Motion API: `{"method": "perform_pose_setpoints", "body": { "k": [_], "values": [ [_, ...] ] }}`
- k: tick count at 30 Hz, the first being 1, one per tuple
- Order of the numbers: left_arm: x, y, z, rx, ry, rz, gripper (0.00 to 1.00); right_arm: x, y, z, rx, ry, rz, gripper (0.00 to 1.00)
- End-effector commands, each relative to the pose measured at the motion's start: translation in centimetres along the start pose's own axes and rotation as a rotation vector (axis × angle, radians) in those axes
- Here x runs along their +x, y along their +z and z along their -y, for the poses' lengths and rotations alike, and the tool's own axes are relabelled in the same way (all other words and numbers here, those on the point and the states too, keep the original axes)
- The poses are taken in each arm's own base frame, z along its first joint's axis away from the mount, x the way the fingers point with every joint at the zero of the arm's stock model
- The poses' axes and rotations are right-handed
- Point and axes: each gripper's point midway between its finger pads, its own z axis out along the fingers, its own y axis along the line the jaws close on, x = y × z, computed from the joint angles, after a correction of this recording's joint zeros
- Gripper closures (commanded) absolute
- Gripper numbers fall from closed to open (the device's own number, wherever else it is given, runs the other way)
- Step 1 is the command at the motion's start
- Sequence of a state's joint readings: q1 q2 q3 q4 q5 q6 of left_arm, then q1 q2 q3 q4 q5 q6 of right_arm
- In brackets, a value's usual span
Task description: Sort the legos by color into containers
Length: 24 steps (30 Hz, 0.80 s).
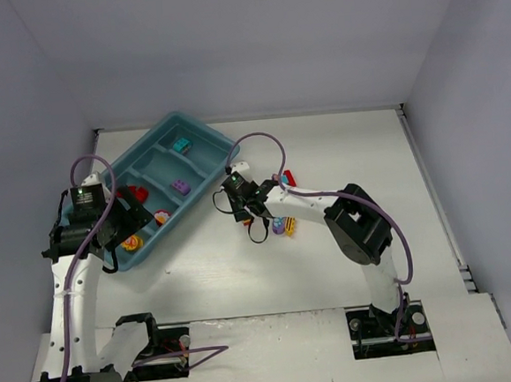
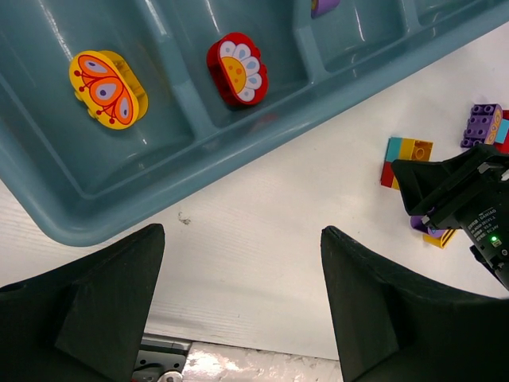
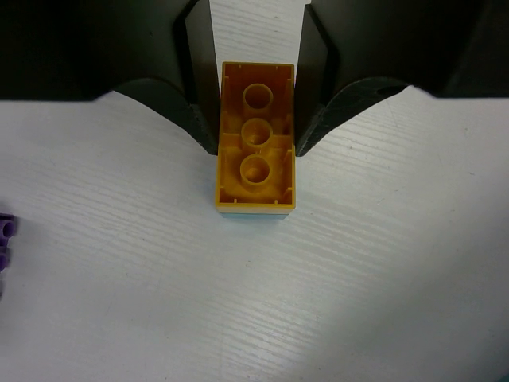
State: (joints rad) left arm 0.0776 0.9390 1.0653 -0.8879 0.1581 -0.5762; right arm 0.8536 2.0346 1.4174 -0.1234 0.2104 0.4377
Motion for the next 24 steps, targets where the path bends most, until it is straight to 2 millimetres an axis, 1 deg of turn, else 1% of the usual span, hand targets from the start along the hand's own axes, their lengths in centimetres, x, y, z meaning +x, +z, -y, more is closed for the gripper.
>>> {"method": "perform_pose_setpoints", "body": {
  "k": [1,3,4,5,6,7,8,9,10,12,13,14,15,16,17,18,19,20,21,22,23,24],
  "values": [
    [-0.4,-0.1,1.1,0.059,0.030,0.017,0.27,-4.7,-3.5,-0.9,-0.029,0.023,0.127,1.00],
    [-0.7,0.0,1.6,0.086,0.041,0.030,0.27,-5.8,-4.8,-1.4,-0.070,0.005,0.151,1.00],
    [-0.2,-0.3,2.9,0.159,0.055,0.009,0.27,-7.1,-6.3,-1.8,-0.105,0.000,0.187,1.00],
    [-0.1,-0.4,3.5,0.195,0.061,0.003,0.27,-7.8,-7.2,-1.9,-0.130,-0.039,0.211,1.00],
    [-0.3,-0.5,4.4,0.243,0.073,0.012,0.27,-9.1,-9.4,-2.7,-0.199,-0.054,0.266,1.00],
    [0.1,-1.0,5.8,0.327,0.086,-0.007,0.27,-9.8,-10.7,-3.0,-0.238,-0.077,0.298,1.00],
    [-0.3,-1.2,6.8,0.378,0.101,0.010,0.27,-10.2,-11.7,-2.9,-0.269,-0.141,0.328,1.00],
    [-0.1,-1.3,7.4,0.414,0.116,0.007,0.27,-11.0,-14.2,-3.8,-0.363,-0.168,0.381,1.00],
    [0.2,-1.8,8.5,0.476,0.143,-0.001,0.27,-11.3,-15.4,-4.2,-0.414,-0.201,0.405,1.00],
    [-0.2,-2.5,9.9,0.546,0.192,0.026,0.27,-11.6,-17.6,-4.2,-0.494,-0.298,0.451,1.00],
    [-0.4,-3.0,10.8,0.603,0.234,0.043,0.27,-11.3,-19.5,-4.7,-0.568,-0.340,0.471,1.00],
    [0.1,-3.6,11.9,0.658,0.278,0.035,0.27,-11.4,-20.4,-4.6,-0.603,-0.361,0.483,1.00],
    [0.1,-4.2,12.6,0.699,0.325,0.049,0.27,-10.9,-22.1,-4.9,-0.670,-0.427,0.511,1.00],
    [0.0,-4.6,13.2,0.737,0.351,0.058,0.27,-10.8,-22.9,-4.8,-0.704,-0.448,0.522,1.00],
    [0.0,-5.5,14.3,0.804,0.390,0.071,0.27,-10.6,-23.6,-4.7,-0.735,-0.467,0.532,1.00],
    [-0.1,-6.0,14.8,0.841,0.429,0.085,0.27,-10.7,-24.6,-3.8,-0.750,-0.479,0.557,1.00],
    [-0.6,-6.9,15.7,0.884,0.459,0.113,0.27,-10.2,-25.7,-4.0,-0.816,-0.500,0.560,1.00],
    [-0.2,-7.7,16.5,0.937,0.487,0.105,0.28,-10.0,-26.4,-3.9,-0.849,-0.510,0.564,1.00],
    [-0.2,-8.2,17.1,0.966,0.509,0.107,0.27,-10.3,-27.3,-3.2,-0.865,-0.521,0.588,1.00],
    [-0.7,-9.2,18.0,1.004,0.538,0.140,0.27,-9.7,-28.3,-3.4,-0.924,-0.543,0.581,1.00],
    [-0.1,-10.3,19.0,1.062,0.567,0.130,0.27,-9.5,-29.3,-3.5,-0.948,-0.558,0.593,1.00],
    [0.1,-10.7,19.6,1.093,0.589,0.134,0.27,-9.4,-29.8,-3.5,-0.966,-0.571,0.599,1.00]
  ]
}}
